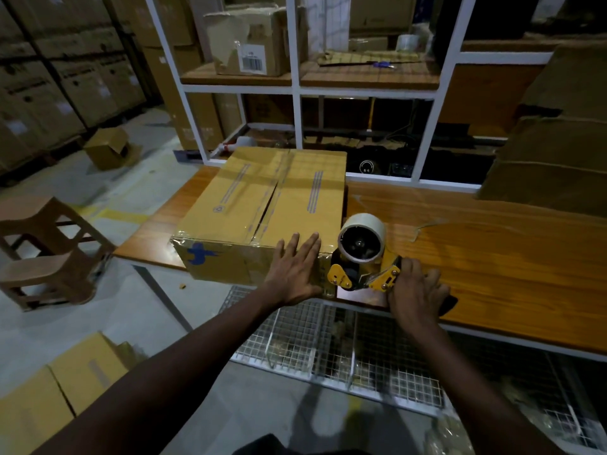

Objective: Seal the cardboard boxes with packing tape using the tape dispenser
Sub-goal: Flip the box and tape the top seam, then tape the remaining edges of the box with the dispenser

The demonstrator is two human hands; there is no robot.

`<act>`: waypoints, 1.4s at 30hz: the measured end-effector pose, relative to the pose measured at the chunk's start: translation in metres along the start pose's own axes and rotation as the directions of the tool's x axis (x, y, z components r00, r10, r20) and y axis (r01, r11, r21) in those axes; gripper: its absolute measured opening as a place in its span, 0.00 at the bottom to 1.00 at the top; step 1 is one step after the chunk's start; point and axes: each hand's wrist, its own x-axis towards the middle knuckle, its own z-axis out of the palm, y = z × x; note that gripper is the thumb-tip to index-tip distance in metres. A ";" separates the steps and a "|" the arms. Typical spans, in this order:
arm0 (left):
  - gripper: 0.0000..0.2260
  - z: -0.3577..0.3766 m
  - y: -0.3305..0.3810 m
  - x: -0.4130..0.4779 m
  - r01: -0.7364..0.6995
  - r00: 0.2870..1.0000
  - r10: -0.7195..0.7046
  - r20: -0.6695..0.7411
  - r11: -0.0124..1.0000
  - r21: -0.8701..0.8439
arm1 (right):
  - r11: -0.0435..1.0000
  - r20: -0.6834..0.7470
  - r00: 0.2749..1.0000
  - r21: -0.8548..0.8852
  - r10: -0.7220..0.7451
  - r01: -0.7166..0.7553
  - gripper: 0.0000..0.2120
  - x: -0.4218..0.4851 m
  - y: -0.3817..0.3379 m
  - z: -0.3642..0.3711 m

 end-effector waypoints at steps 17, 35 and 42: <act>0.42 -0.006 -0.005 -0.001 0.023 0.999 -0.024 -0.032 0.999 -0.044 | 0.926 0.202 0.943 0.220 0.266 -0.308 0.17 -0.055 0.042 0.031; 0.39 -0.030 -0.150 -0.029 0.157 0.951 -0.241 -0.195 0.917 -0.366 | 0.904 -0.147 0.975 0.417 0.167 -0.092 0.14 0.045 -0.128 -0.069; 0.34 -0.025 -0.263 -0.065 0.068 0.928 -0.259 -0.268 0.824 -0.562 | 0.914 -0.219 0.975 0.402 0.040 0.053 0.15 0.039 -0.248 -0.063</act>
